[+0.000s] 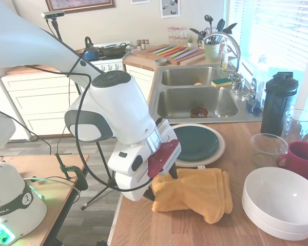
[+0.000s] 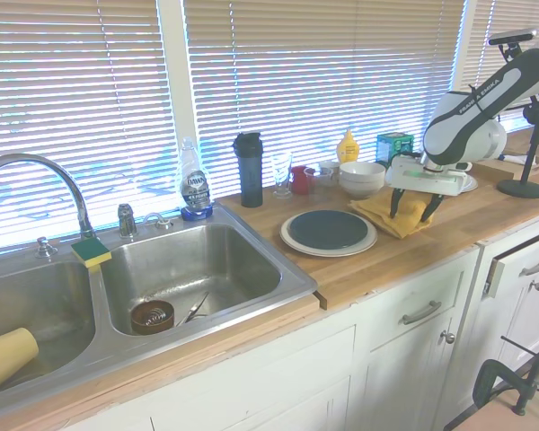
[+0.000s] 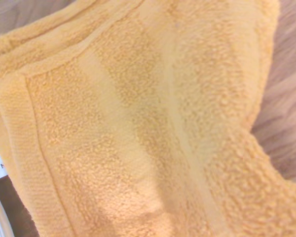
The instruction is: Wipe the blue plate in clockwise motion
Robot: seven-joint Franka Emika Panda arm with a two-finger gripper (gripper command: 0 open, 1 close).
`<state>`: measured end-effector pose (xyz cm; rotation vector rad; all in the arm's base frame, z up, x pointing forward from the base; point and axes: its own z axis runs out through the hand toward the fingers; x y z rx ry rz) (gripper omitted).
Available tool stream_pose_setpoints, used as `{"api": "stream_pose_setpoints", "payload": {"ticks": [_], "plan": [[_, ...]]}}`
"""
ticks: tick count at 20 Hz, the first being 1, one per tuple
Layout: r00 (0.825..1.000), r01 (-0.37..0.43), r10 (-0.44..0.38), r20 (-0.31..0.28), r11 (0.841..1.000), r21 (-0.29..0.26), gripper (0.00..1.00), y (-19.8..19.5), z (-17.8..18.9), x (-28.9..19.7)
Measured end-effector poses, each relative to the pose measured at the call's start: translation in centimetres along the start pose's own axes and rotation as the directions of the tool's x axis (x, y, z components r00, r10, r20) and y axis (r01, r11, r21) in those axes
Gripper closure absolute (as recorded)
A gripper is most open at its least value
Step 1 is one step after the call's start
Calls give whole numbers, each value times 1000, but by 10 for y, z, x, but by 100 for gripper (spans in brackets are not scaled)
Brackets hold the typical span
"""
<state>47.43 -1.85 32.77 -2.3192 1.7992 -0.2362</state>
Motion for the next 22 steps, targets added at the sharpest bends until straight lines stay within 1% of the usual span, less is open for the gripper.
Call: {"api": "stream_pose_setpoints", "payload": {"ticks": [8,22], "plan": [[1000,21,-21,-15,1000,12,100,-4,5,0],[999,31,-31,-16,999,14,100,-5,5,-1]]}}
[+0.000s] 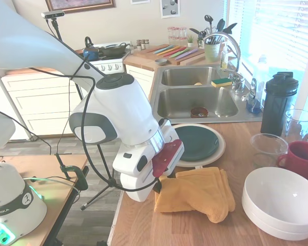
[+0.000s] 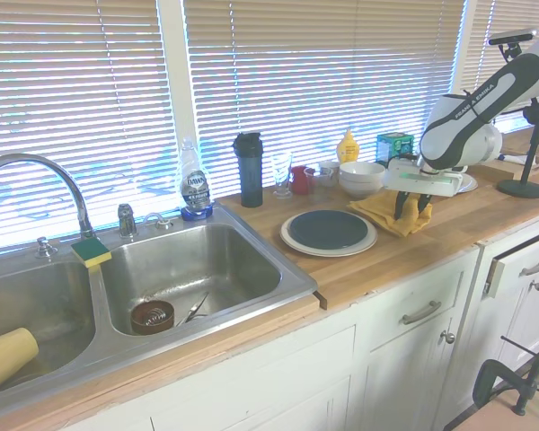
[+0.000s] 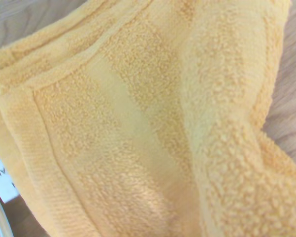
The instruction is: Wipe the blue plate in clockwise motion
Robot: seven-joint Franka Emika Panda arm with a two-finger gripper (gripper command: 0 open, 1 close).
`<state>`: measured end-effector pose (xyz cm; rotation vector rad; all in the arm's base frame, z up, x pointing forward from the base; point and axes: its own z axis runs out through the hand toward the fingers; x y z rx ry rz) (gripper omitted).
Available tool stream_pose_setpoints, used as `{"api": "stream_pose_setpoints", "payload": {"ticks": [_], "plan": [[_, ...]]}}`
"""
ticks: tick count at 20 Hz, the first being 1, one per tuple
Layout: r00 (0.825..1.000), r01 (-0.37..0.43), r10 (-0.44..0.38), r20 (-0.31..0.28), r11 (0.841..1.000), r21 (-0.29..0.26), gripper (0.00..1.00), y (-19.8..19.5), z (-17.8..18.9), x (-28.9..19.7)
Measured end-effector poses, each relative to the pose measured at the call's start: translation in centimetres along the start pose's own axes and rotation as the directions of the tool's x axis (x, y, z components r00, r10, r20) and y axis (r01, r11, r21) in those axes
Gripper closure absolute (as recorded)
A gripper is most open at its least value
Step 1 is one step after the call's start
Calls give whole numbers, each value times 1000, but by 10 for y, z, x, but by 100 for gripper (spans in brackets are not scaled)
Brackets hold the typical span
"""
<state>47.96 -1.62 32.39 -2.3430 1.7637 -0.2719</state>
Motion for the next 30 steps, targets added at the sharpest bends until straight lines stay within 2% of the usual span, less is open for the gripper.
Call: {"api": "stream_pose_setpoints", "payload": {"ticks": [10,15,18,22,26,30], "plan": [[1000,26,-26,2,1000,-2,100,-1,-1,-2],[994,113,-113,-3,993,-44,100,1,-27,-8],[980,198,-198,10,974,-109,100,4,-57,-18],[958,286,-286,25,944,-163,100,-7,-98,-35],[939,343,-343,33,920,-190,100,-32,-132,-54],[922,385,-387,28,903,-193,100,-59,-157,-69]]}}
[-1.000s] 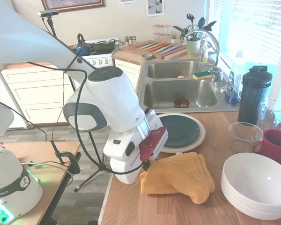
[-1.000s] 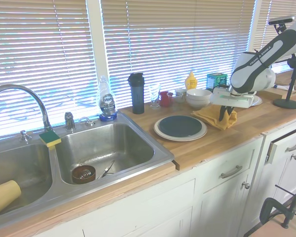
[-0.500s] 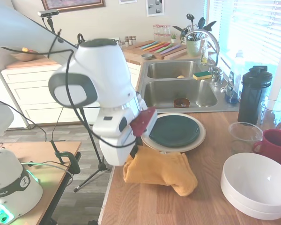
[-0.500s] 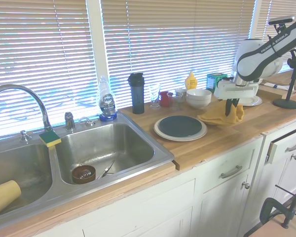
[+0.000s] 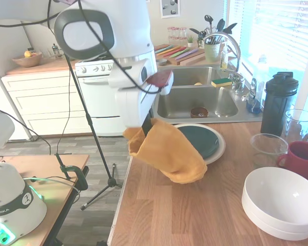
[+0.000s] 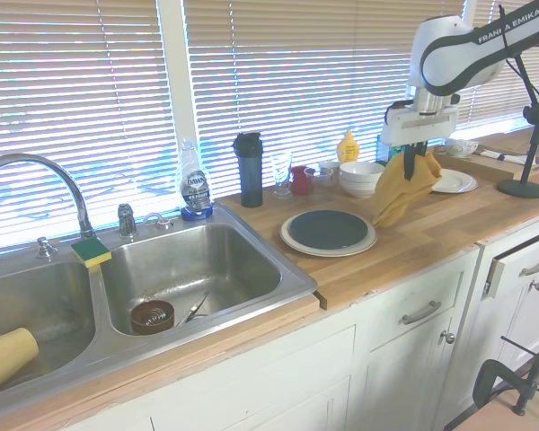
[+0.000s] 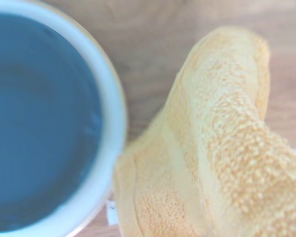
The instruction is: Wipe the blue plate in clockwise motion
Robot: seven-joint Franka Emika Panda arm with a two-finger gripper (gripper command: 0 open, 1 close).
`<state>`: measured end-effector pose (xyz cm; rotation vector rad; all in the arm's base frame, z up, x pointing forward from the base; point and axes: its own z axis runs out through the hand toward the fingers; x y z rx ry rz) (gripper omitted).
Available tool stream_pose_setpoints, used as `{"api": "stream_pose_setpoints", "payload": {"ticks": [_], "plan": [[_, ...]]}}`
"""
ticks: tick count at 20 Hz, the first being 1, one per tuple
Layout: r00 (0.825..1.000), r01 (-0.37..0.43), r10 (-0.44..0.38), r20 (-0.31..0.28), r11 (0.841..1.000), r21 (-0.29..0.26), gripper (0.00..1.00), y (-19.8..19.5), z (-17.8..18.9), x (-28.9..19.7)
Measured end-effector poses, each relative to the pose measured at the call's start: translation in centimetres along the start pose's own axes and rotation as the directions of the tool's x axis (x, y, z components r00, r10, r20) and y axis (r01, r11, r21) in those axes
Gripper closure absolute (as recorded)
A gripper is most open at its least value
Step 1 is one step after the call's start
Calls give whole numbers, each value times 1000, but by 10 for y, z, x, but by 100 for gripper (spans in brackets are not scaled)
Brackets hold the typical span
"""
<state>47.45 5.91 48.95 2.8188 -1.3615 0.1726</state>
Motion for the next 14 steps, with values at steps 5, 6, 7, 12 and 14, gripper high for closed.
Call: {"api": "stream_pose_setpoints", "payload": {"ticks": [5,6,7,12,14], "plan": [[997,82,-82,-2,996,-21,100,-40,-28,-19],[995,97,-97,-1,995,-23,100,-48,-33,-23],[994,109,-109,2,994,-25,100,-55,-38,-26],[985,172,-172,12,985,-24,100,-95,-52,-54],[980,197,-197,21,980,-26,100,-112,-50,-70]]}}
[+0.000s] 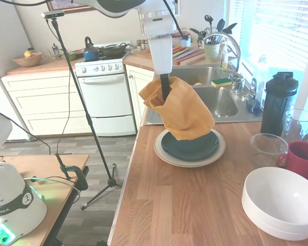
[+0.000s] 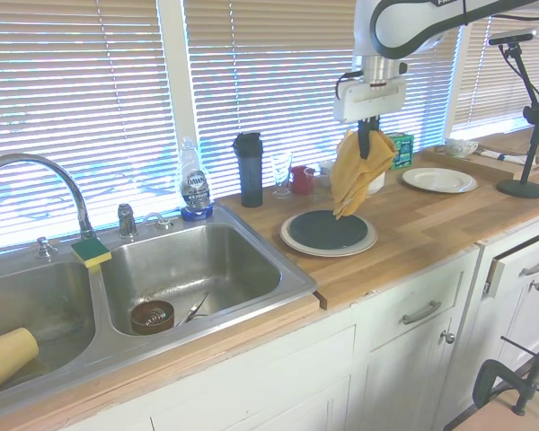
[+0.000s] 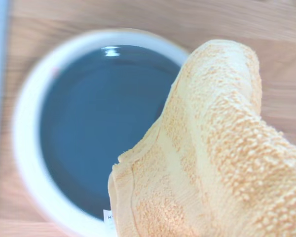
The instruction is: Wipe the blue plate in clockwise motion
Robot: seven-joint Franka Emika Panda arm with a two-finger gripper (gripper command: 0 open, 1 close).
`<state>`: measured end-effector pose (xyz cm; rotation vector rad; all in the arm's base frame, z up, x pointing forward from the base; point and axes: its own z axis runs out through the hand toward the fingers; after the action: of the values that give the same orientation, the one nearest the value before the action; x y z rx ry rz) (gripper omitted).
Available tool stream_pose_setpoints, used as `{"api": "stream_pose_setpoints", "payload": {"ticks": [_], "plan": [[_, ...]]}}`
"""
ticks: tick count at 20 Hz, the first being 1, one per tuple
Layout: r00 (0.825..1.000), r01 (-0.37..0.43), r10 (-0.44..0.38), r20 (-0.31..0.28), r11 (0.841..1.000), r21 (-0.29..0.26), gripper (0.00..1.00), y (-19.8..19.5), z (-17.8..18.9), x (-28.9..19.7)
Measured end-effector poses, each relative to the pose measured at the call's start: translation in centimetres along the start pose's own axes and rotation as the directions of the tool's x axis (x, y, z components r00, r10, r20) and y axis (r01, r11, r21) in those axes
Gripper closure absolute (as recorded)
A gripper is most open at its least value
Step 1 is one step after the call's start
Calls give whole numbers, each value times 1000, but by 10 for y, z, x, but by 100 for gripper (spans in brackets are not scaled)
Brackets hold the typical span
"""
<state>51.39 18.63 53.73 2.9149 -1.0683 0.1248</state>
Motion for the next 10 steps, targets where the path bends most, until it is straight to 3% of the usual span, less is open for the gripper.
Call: {"api": "stream_pose_setpoints", "payload": {"ticks": [6,10], "plan": [[998,55,-55,41,998,-15,100,-59,27,-23],[998,45,-44,54,999,-22,100,-78,56,-6]]}}
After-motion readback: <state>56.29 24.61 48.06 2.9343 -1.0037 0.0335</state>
